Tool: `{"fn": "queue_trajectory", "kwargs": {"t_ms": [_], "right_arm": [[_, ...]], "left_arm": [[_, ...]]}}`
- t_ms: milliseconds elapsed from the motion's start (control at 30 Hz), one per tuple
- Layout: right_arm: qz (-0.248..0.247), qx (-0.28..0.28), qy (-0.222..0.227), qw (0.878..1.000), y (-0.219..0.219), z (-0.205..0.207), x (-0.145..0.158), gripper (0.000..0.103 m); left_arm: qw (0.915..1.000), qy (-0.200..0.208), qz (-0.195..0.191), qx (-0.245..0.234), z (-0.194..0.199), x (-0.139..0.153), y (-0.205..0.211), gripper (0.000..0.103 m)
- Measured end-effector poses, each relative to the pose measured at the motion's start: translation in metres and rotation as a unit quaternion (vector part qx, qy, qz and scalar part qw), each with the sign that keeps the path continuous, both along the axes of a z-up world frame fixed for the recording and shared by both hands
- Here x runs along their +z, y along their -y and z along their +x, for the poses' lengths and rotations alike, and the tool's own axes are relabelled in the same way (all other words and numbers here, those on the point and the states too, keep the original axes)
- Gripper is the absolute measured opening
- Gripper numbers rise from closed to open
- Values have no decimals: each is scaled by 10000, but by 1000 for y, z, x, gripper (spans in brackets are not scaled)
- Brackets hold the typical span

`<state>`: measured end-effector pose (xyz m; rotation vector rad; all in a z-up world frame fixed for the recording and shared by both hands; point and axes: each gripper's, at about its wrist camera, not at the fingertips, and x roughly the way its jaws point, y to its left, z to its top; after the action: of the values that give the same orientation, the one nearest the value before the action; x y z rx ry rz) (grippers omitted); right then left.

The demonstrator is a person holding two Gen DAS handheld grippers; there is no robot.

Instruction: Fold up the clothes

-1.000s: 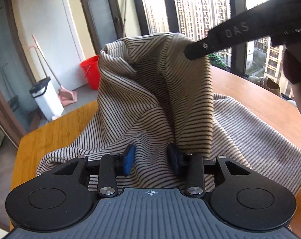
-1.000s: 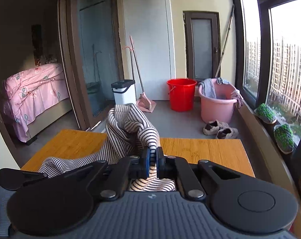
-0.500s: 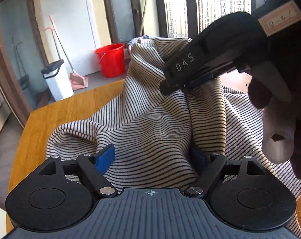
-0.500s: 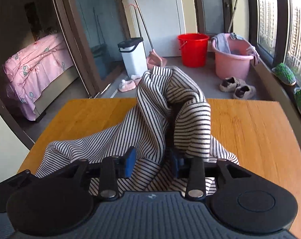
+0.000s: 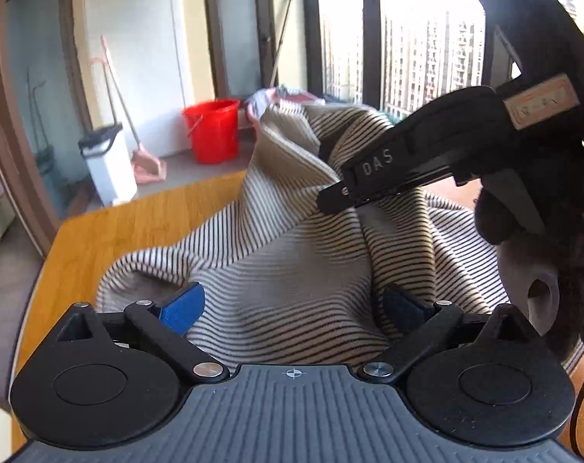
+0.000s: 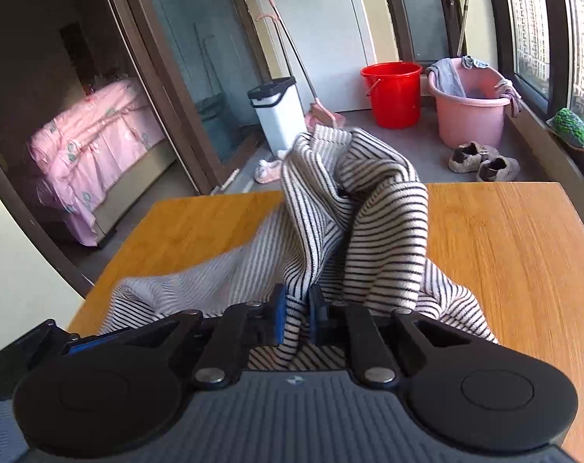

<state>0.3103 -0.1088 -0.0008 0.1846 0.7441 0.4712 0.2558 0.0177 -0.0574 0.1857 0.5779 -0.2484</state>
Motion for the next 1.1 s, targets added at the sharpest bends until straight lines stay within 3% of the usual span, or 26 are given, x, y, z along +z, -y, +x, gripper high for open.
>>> {"fn": "queue_trajectory", "kwargs": {"t_ms": [100, 200, 333, 433, 600, 633, 700, 733, 767, 933, 967, 1000, 1033, 1067, 1100], "right_arm": [[224, 174, 223, 9993, 1, -6, 23, 11], [280, 284, 402, 9984, 1, -11, 41, 11], [14, 325, 500, 9982, 3, -12, 48, 11], [-214, 479, 668, 9964, -3, -22, 55, 11], [-130, 725, 831, 9938, -16, -38, 67, 11], [-112, 746, 854, 9935, -18, -41, 69, 11], [-102, 726, 880, 9934, -18, -44, 71, 11], [-89, 713, 886, 9935, -16, -44, 72, 11], [-97, 707, 904, 9933, -14, -44, 72, 11], [-40, 274, 1111, 9934, 3, -48, 68, 14], [-11, 42, 1191, 9929, 11, -48, 66, 21], [-30, -255, 1297, 9912, 20, -47, 64, 37], [-115, -555, 1408, 9884, 28, -46, 62, 45], [-291, -834, 1498, 9848, 35, -42, 57, 52], [-439, -1018, 1492, 9826, 42, -37, 51, 53]], "left_arm": [[9982, 575, 93, -124, -13, 17, 8, 103], [9960, 868, 21, -225, -17, 29, 13, 103], [9948, 942, 177, -343, -13, 32, 26, 103], [9930, 976, 667, -49, -6, 25, 36, 103], [9914, 1080, 728, -107, 0, 27, 54, 103], [9903, 1153, 768, -97, 1, 27, 58, 100], [9870, 1296, 948, 78, 4, 28, 62, 74], [9865, 1303, 979, 134, 5, 28, 61, 54], [9886, 1214, 874, 149, 8, 29, 57, 44], [9945, 874, 507, 289, 15, 32, 44, 22], [9944, 866, 506, 334, 16, 31, 42, 19], [9943, 855, 508, 375, 18, 31, 41, 18], [9945, 836, 486, 409, 20, 31, 39, 16], [9946, 818, 459, 439, 20, 31, 37, 15], [9949, 804, 411, 455, 18, 32, 35, 14]]}}
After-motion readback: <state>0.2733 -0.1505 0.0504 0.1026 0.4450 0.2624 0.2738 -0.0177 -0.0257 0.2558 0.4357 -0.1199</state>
